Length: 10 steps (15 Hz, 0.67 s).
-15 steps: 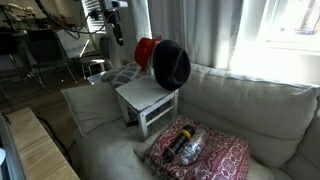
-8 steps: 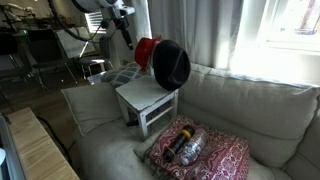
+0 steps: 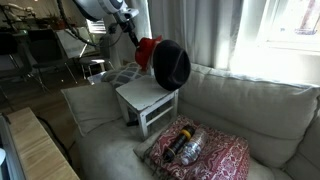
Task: Put the black hat on the seat of the chair, put the red hat on the black hat and then put the hats on the couch
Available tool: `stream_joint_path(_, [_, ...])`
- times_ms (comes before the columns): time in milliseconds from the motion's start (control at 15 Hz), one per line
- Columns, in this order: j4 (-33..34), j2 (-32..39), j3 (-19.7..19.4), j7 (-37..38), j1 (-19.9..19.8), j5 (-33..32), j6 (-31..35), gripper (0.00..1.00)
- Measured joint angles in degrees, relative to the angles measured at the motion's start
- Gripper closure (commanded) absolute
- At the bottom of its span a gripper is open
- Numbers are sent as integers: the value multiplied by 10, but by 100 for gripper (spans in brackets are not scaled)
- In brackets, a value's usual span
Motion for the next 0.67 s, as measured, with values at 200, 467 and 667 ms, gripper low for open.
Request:
stream_joint_path(200, [4, 2, -4, 8, 4, 0, 0, 100])
stream_joint_path(467, [4, -8, 8, 5, -3, 21, -8, 99])
stream_joint_path(667, [-3, -33, 44, -25, -26, 81, -14, 98])
